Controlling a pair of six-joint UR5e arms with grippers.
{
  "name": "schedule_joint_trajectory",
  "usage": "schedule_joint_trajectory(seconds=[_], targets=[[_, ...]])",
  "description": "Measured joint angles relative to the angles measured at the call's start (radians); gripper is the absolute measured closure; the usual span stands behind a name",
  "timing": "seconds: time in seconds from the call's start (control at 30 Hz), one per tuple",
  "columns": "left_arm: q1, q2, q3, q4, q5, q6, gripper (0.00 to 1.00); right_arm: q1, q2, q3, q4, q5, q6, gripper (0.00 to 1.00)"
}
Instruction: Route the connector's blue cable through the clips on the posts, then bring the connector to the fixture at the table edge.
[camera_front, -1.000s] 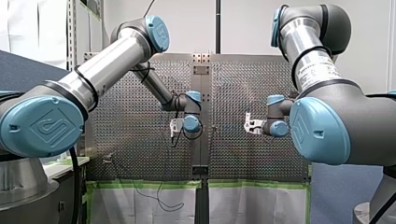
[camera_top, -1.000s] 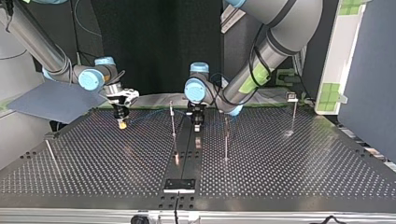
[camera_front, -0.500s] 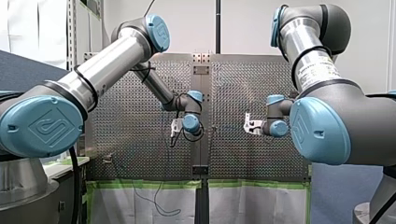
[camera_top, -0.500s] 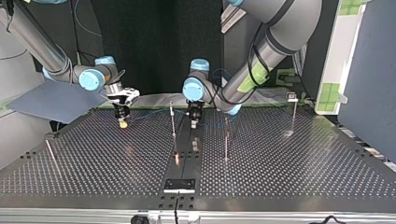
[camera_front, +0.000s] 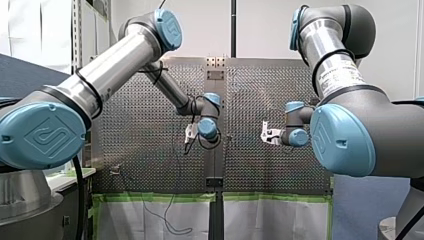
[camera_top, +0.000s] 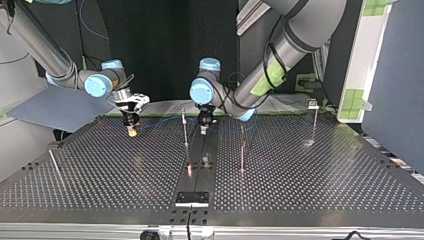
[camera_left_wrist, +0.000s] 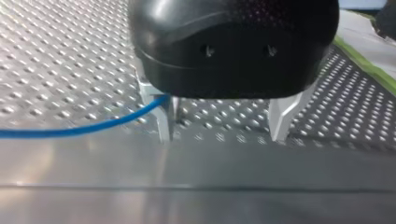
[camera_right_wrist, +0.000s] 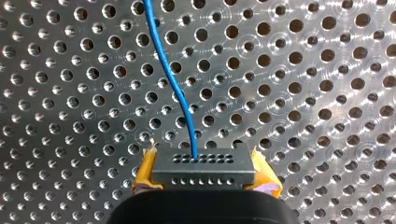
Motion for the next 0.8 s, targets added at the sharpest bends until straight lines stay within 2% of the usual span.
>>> schedule_joint_trajectory(seconds=[0.4, 0.8], targets=[[-0.033, 0.022, -0.077, 0.033, 0.026, 0.040, 0.00, 0.000, 0.000, 0.000, 0.001, 0.000, 0.003, 1.00], [-0.059, 0.056, -0.133, 0.055, 0.027, 0.043, 0.00, 0.001, 0.000, 0.000, 0.011, 0.000, 0.000, 1.00]])
